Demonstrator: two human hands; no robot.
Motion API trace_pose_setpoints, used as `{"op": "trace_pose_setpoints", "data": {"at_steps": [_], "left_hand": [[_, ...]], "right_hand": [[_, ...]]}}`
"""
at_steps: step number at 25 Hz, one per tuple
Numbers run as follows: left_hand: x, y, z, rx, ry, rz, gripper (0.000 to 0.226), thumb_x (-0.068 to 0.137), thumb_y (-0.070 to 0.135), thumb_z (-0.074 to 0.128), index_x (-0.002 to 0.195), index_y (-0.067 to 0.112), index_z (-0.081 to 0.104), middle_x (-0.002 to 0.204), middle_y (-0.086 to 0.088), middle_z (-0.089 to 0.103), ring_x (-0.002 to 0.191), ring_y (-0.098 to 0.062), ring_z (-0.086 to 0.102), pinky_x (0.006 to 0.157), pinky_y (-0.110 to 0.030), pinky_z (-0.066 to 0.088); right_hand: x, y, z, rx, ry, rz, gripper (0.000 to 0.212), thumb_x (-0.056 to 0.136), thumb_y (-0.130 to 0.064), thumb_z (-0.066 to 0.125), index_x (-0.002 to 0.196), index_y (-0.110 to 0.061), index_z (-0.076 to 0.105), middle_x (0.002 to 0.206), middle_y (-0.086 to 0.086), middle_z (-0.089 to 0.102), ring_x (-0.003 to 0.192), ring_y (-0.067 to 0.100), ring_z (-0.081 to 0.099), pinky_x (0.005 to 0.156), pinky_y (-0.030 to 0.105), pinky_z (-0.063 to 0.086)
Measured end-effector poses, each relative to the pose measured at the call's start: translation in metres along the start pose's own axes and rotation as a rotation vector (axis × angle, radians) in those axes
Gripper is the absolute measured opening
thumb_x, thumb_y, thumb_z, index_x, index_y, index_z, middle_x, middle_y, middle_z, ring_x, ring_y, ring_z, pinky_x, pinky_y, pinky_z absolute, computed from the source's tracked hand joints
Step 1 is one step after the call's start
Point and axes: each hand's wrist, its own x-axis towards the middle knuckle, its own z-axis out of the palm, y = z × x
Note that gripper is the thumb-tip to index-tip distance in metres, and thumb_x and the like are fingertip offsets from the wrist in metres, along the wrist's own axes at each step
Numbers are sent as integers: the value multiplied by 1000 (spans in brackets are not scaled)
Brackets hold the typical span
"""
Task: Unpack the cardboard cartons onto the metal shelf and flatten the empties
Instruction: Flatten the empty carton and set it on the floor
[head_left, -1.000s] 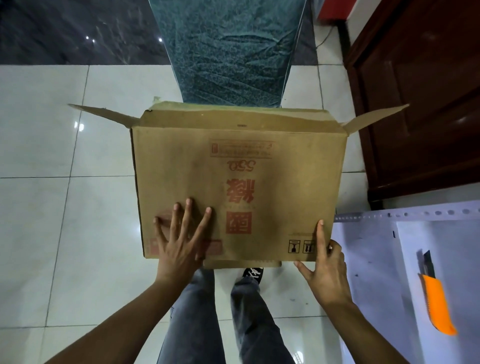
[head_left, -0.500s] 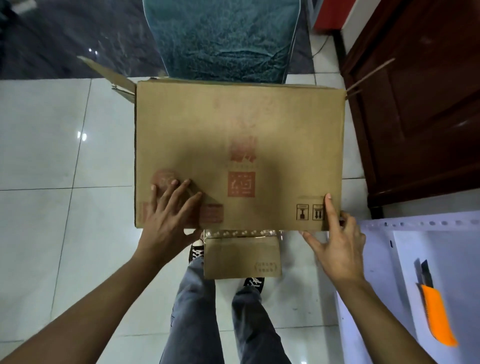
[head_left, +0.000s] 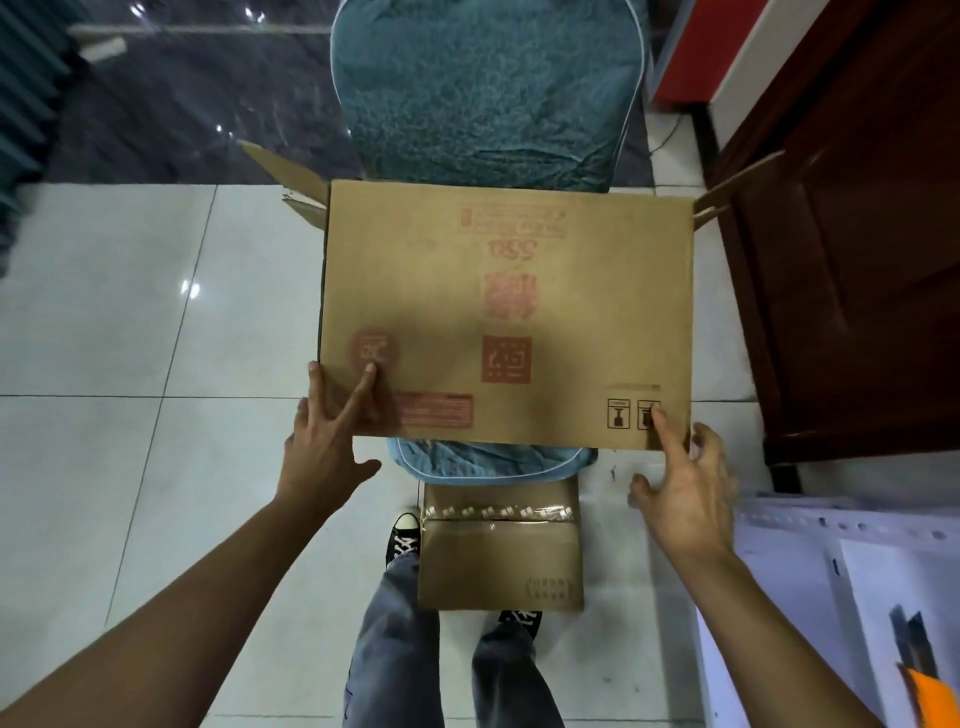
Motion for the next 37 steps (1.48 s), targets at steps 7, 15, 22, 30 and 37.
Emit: {"op": "trace_pose_setpoints", "data": {"at_steps": [7,15,22,30,37], "left_hand": [[3,-5,21,-241,183,27,107,78,14,85,153,54,20,156,-17,19,118,-43,53,105,-52,46],[2,9,-44,-349,332,62,79,80,17,83,146,39,47,147,-17,35,124,-42,39,101,-53,46],[-1,42,-123,-430,490,108,56,85,22,78,136,31,56,147,-9,45,130,-35,40,101,-4,17],[5,83,-192,-505,682,45,43,91,44,70,130,38,54,128,5,55,117,-23,41,101,-28,33],[36,76,-160,-566,537,-47,44,89,42,70,129,38,53,134,-2,48,122,-29,39,104,-46,41]], "right_hand": [[11,-5,10,400,-4,121,113,84,-20,81,157,-50,0,136,17,42,123,36,51,104,55,46],[12,-16,-48,493,211,77,90,84,-36,81,157,-40,28,136,8,44,128,22,48,102,31,36],[15,-49,-120,692,451,-21,72,86,-37,78,149,-40,42,134,0,37,123,6,46,102,11,36],[36,-83,-194,707,672,-122,62,87,-30,76,145,-23,53,131,11,46,121,15,52,106,7,31],[54,-75,-158,621,448,-90,78,80,-15,78,149,-24,43,142,14,45,133,25,47,108,20,30]]}}
